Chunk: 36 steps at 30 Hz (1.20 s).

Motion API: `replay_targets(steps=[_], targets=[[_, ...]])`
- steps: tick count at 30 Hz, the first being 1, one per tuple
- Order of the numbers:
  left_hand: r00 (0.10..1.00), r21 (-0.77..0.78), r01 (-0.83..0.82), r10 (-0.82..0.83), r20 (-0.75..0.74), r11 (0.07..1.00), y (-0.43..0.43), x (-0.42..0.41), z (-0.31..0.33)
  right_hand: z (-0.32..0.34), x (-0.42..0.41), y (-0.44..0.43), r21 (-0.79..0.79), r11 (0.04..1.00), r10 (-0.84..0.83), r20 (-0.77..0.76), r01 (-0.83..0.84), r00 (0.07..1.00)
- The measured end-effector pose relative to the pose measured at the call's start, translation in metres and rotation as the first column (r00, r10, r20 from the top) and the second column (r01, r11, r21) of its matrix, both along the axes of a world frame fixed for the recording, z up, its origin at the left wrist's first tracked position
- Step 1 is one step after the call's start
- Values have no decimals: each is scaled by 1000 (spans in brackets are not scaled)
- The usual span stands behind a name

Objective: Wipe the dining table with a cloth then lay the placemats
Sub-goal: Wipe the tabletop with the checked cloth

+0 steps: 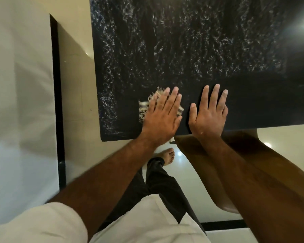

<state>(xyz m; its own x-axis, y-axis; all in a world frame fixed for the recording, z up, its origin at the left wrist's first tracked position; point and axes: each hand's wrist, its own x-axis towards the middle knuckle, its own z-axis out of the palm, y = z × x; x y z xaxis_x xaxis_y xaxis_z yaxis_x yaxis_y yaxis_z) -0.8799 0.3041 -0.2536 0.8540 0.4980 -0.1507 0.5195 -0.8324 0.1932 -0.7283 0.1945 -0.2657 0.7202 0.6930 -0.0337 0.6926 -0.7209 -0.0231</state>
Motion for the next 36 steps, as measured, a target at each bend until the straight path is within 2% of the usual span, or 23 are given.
replay_targets(steps=[3,9,15,19,23,29,33,36], targets=[[999,-11,-31,30,-37,999,-5,-39,-4,0,2,1,-4,1000,17,-13,-17,1000],[971,20,-220,221,-89,975,33,-114,-3,-1,2,1,8,1000,16,-32,-16,999],[947,69,-315,318,-39,947,78,-77,-2,-4,3,2,15,1000,23,-22,-23,1000],[964,55,-264,266,-23,963,64,-69,-2,-7,-4,6,15,999,52,-35,-51,998],[981,20,-192,193,-36,981,38,-101,-4,-8,-21,22,35,993,111,-38,-109,993],[934,30,-346,347,-87,938,52,-142,-3,-15,-40,41,61,977,205,-38,-203,978],[892,70,-443,447,-62,894,85,-116,-7,-20,-39,46,63,971,233,-33,-231,972],[894,93,-443,447,-33,892,96,-83,-9,-20,-39,46,57,963,265,-47,-263,963]])
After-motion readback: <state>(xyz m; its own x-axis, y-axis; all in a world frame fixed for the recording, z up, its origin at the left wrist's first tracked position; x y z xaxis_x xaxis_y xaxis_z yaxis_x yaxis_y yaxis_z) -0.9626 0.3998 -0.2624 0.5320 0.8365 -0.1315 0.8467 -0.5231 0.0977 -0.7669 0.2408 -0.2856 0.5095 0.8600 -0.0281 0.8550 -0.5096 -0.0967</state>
